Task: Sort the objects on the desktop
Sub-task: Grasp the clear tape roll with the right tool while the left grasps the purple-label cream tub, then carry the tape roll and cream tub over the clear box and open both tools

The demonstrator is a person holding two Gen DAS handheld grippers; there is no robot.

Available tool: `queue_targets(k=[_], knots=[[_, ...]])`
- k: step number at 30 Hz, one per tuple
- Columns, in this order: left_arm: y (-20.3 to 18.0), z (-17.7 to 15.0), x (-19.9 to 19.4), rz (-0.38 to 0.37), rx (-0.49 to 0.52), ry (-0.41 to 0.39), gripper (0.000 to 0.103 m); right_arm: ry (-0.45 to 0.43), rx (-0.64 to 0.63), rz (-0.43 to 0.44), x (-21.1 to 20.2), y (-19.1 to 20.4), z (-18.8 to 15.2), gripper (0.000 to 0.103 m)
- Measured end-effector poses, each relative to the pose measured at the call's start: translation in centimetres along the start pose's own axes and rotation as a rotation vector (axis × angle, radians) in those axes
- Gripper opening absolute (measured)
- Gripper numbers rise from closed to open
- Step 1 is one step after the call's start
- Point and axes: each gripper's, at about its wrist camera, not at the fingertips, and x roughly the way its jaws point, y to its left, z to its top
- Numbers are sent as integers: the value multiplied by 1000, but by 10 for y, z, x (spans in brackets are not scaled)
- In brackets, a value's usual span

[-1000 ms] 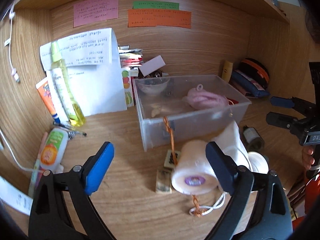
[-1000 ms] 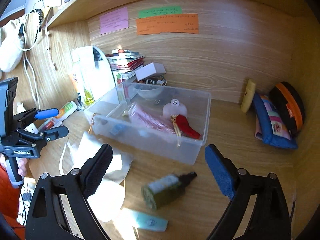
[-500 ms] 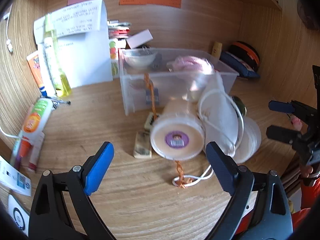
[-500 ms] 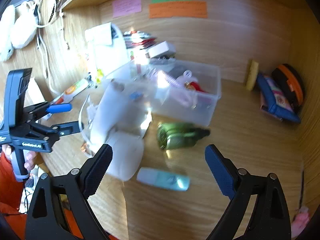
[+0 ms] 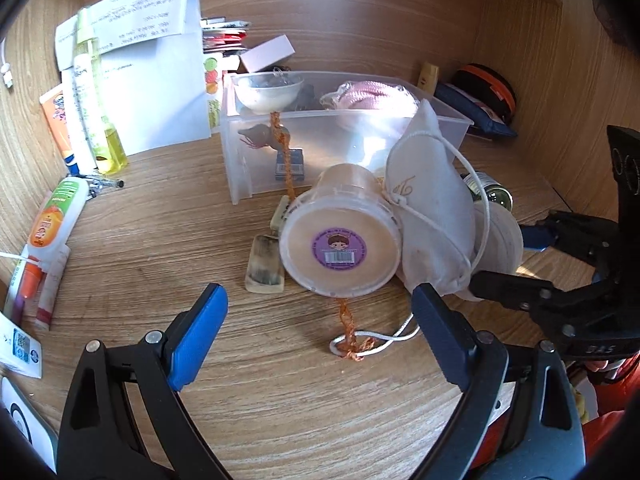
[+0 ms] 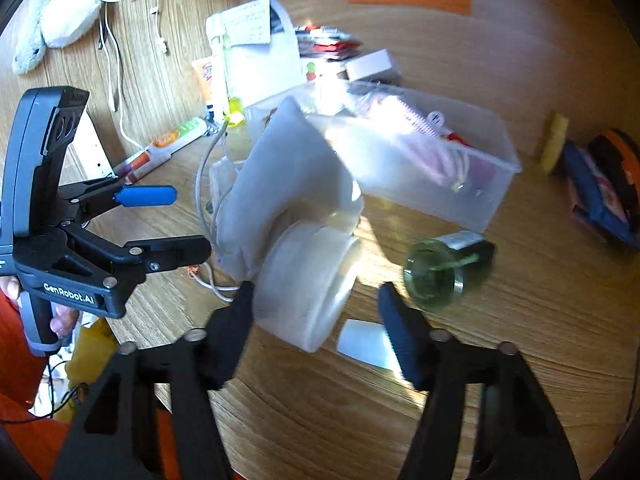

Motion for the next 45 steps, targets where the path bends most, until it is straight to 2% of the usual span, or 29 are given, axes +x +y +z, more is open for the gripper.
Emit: queue_targets(k=[2, 7, 12, 21, 27, 29, 32, 33, 39, 45], knots=[[-3, 3, 4, 10, 15, 7, 94, 15, 4, 6, 4, -1, 0, 34], [-8, 11, 15, 29, 46, 33, 94, 7, 2, -3, 1, -6, -4, 27], [-7, 19, 27, 27, 50, 75, 94, 0, 11, -2, 0, -10, -4, 27], [-4, 15, 24, 57, 100, 84, 94, -2, 20, 12, 4, -18, 1, 27], [-1, 15, 30, 52, 82, 95, 89, -24, 36, 27, 3, -23, 5, 27], [-5, 17, 33, 49, 89, 84, 86, -35, 35, 35, 1, -23, 8, 27], [-12, 22, 38, 49, 100, 72, 71, -47, 30, 33, -1, -23, 11, 27], [-13, 23, 39, 46, 99, 67, 69, -49, 28, 34, -2, -24, 11, 27], [-9, 26, 34, 55, 62, 29, 69, -57, 43, 29, -3, -28, 14, 27], [7, 31, 22, 17, -22, -35, 68, -70, 64, 66, -7, -31, 18, 27]])
